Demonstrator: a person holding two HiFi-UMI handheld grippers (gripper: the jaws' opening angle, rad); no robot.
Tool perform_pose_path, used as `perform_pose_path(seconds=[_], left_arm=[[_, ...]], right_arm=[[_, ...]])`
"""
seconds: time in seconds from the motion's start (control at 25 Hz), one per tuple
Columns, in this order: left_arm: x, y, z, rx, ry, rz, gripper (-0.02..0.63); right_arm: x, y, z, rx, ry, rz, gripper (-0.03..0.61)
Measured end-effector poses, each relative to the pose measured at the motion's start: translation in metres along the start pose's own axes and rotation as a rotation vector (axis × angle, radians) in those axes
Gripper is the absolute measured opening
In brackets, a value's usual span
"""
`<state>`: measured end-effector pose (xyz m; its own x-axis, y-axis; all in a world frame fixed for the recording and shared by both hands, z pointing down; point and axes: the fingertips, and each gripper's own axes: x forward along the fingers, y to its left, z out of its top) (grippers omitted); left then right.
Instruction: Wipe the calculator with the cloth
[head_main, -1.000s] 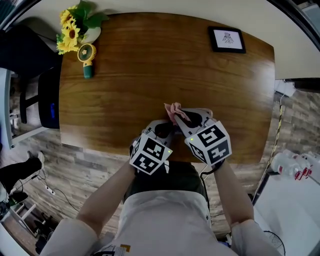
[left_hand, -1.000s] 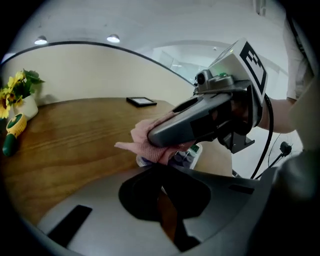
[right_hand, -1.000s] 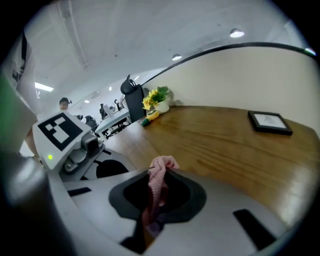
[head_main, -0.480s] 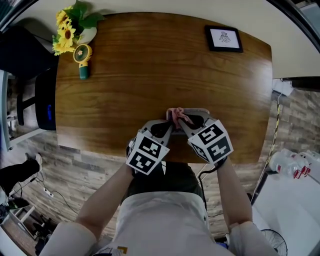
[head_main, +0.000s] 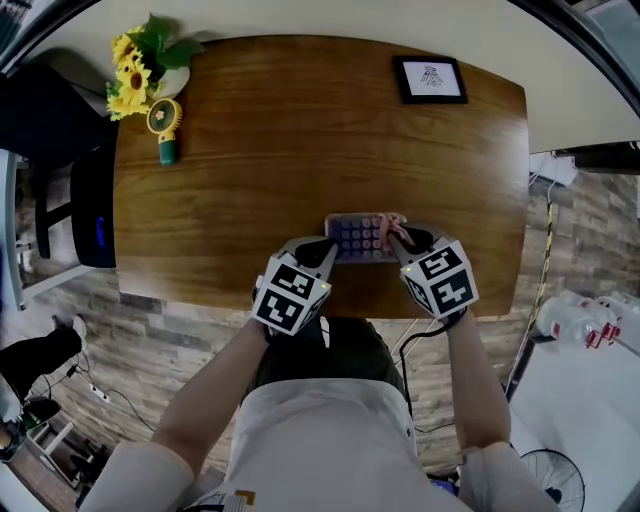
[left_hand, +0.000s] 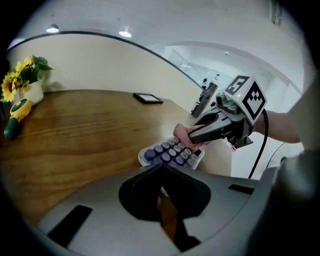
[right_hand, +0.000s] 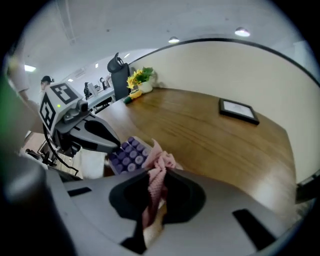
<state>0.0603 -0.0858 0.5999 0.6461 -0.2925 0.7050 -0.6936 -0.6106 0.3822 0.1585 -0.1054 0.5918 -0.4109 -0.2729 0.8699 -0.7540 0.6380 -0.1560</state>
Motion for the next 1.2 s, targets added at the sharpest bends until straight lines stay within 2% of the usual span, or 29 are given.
perform_pose_path(seconds=[0.08, 0.16, 0.28, 0.4, 0.48, 0.76, 1.2], left_arm=[[0.001, 0.001, 0.001, -0.017, -0.002, -0.006, 0.004], [0.000, 0.001, 0.001, -0.018, -0.002, -0.008, 0.005], [-0.002, -0.001, 0.000, -0.015, -0.009, -0.013, 0.003], [-0.007, -0.003, -0.003, -0.017, -0.007, -0.027, 0.003], [-0.010, -0.004, -0.006, -0.015, -0.006, -0.036, 0.003], [-0.010, -0.005, -0.018, -0.049, -0.018, -0.041, 0.003], [-0.010, -0.004, -0.021, -0.048, -0.032, -0.033, 0.003]], right_arm=[[-0.007, -0.005, -0.003, -0.017, 0.018, -0.029, 0.038], [-0.016, -0.010, -0.001, -0.049, 0.036, -0.100, 0.038], [-0.031, -0.007, 0.015, -0.047, -0.024, -0.159, 0.038], [-0.035, 0.017, 0.041, 0.013, -0.145, -0.075, 0.040], [-0.028, 0.036, 0.053, 0.031, -0.188, -0.010, 0.040], [0.023, 0.086, 0.048, 0.008, -0.126, 0.117, 0.041], [0.010, 0.051, 0.006, 0.018, -0.073, 0.013, 0.040]])
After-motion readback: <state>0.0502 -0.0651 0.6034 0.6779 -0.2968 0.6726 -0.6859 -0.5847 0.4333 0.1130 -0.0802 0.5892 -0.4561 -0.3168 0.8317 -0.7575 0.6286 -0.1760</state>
